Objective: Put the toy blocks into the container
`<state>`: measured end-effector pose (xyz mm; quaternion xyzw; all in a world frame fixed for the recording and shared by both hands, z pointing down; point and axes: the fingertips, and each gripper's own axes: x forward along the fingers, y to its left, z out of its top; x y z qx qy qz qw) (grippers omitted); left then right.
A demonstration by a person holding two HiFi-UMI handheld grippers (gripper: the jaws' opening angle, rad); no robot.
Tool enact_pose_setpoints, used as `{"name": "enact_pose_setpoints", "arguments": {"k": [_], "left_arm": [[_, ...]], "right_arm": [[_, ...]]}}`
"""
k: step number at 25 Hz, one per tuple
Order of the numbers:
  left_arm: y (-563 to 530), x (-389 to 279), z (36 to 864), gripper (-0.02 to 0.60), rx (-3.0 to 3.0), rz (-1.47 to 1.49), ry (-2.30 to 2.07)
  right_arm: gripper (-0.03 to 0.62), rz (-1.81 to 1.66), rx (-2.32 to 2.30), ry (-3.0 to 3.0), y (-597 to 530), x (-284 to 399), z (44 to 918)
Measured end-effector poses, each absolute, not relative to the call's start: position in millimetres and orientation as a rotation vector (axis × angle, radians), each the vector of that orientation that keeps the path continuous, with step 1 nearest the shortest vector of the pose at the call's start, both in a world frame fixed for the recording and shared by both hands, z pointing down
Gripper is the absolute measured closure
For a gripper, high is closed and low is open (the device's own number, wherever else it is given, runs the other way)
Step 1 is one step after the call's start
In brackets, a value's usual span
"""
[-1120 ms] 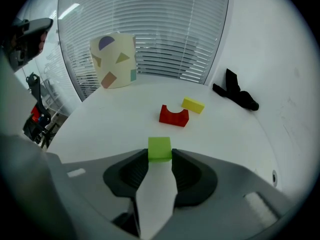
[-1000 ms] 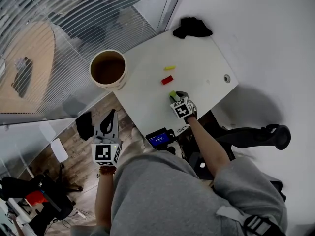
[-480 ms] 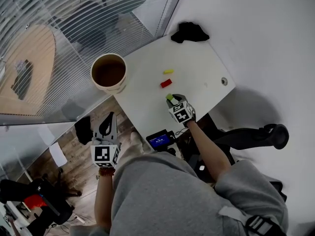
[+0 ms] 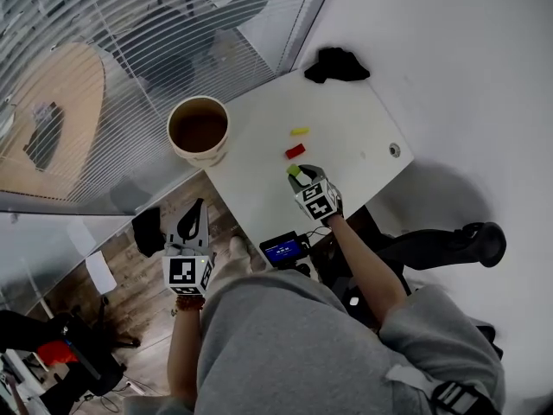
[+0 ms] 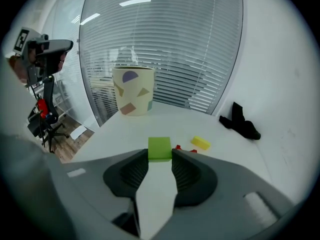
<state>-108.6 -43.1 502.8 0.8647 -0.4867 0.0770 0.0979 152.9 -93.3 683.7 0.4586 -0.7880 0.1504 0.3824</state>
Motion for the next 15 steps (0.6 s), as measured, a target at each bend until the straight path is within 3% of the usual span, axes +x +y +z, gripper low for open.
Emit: {"name": "enact_pose_setpoints", "arguments": {"k": [15], "left_arm": [[-45, -118, 497, 0.575, 2.576, 0.201, -1.461]], "right_arm": [[0.441, 0.334, 1.218, -2.143, -100, 120, 625]]}}
